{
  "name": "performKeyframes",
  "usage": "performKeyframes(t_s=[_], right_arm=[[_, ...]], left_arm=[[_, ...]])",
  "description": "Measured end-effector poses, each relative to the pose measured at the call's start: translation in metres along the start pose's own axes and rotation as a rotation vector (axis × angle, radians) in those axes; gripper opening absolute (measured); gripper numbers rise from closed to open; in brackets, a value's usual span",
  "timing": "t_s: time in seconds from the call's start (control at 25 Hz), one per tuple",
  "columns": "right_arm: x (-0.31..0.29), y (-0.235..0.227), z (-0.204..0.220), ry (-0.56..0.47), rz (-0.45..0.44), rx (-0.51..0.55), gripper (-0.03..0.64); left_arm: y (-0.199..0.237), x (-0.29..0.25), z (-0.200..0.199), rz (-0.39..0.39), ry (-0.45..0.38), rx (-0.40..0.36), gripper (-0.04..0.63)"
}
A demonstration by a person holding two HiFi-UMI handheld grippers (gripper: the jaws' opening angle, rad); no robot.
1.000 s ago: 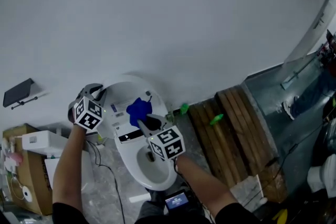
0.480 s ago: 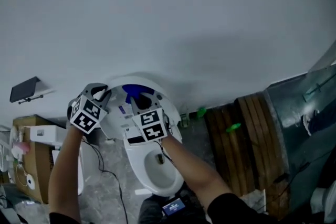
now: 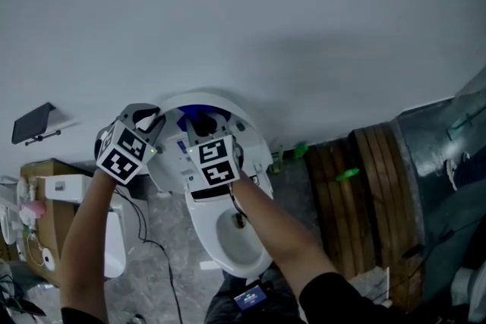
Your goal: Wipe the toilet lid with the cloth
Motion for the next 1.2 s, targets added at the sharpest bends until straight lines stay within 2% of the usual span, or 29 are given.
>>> performKeyframes(t_s=[0.52, 0.76, 1.0, 1.2], right_arm=[[-0.046, 0.054, 0.012, 0.0, -0.165, 0.186, 0.069], [-0.056, 0.071, 0.036, 0.032, -0.214, 0.201, 0.069], [-0.057, 0.088, 0.092, 0.12, -0.234, 0.15, 0.069], [-0.062, 0.1, 0.118, 0.163, -0.252, 0.112, 0.069]], left_arm=[[0.013, -0.01, -0.001, 0.02, -0.025, 0.051, 0.071], [0.017, -0.012, -0.002, 0.019, -0.032, 0.071, 0.069], [0.018, -0.014, -0.003, 0.027, -0.037, 0.067, 0.069], [0.019, -0.014, -0.002, 0.022, -0.053, 0.07, 0.069]])
Point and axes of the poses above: the fingertips, and each gripper's own axes: x backward along the fingers, y to its left, z out of its underside, the point moved 7 cm from there along x, backward along the fingers, and after that the axes turned 9 degrees about x, right-handed, at the moved point
